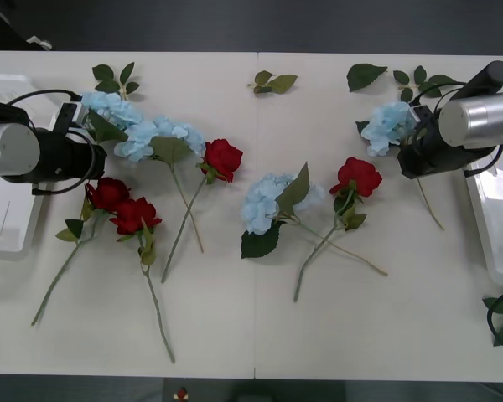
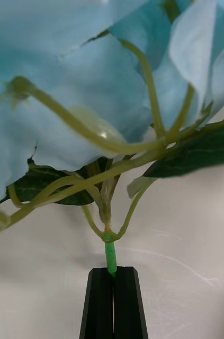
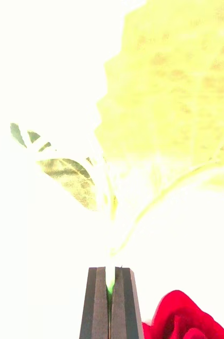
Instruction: Put the red flowers into the right box and the blue flowers into the left box
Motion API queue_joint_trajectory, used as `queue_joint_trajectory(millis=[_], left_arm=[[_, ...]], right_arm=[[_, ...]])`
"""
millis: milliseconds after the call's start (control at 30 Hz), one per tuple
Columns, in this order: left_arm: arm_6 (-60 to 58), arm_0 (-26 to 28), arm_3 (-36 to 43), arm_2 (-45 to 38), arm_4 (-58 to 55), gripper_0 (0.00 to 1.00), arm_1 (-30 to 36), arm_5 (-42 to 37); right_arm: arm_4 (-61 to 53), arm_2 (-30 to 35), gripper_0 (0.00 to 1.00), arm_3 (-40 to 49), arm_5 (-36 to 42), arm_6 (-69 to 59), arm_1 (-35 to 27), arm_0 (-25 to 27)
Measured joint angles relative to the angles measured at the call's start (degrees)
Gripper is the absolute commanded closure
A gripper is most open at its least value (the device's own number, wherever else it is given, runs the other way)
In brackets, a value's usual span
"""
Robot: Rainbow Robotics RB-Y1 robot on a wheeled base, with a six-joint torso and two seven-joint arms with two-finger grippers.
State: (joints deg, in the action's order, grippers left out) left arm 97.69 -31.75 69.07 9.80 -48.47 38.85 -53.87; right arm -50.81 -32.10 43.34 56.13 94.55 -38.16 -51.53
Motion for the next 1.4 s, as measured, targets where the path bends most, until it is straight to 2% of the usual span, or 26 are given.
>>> queue_joint_trajectory(millis=[100,233,333,600,733,833,967,1067,1233,1400], left_arm=[[0.0,0.0,3.9,-2.4,-0.7,1.0,1.6,-3.3],[0.0,-0.1,8.8,-6.7,-1.6,1.0,4.7,-7.6],[0.0,-0.7,10.3,-11.3,-2.5,1.0,7.2,-12.0],[0.0,-1.5,9.8,-18.8,-3.9,1.0,17.0,-17.4],[0.0,-0.6,8.5,-20.6,-3.9,1.0,20.5,-18.3],[0.0,2.8,8.0,-23.1,-3.9,1.0,21.5,-16.3],[0.0,9.6,8.0,-26.4,-3.9,1.0,21.5,-12.3],[0.0,14.3,8.0,-27.5,-3.9,1.0,21.5,-10.4],[0.0,19.0,7.9,-27.3,-3.8,1.0,21.4,-7.7],[0.0,19.3,6.4,-27.2,-3.5,1.0,20.0,-6.9]], right_arm=[[-6.2,1.3,1.0,0.0,1.2,5.5,-0.5,-0.1],[-18.9,6.1,1.0,0.0,7.6,18.7,-3.6,-0.8],[-35.4,8.4,1.0,0.4,9.8,22.9,-7.9,-1.5],[-65.5,6.1,1.0,3.9,12.4,39.5,-18.9,-1.7],[-74.1,7.5,1.0,7.6,12.4,41.4,-21.3,0.8],[-80.6,10.8,1.0,14.5,11.5,44.9,-21.8,6.2],[-82.1,15.6,1.0,26.0,6.9,49.8,-21.6,14.3],[-82.5,16.7,1.0,33.9,1.5,49.8,-19.4,18.1],[-78.7,16.2,1.0,39.5,-3.6,49.8,-11.2,18.8],[-73.3,16.3,1.0,42.5,-8.6,49.8,-1.0,18.7]])
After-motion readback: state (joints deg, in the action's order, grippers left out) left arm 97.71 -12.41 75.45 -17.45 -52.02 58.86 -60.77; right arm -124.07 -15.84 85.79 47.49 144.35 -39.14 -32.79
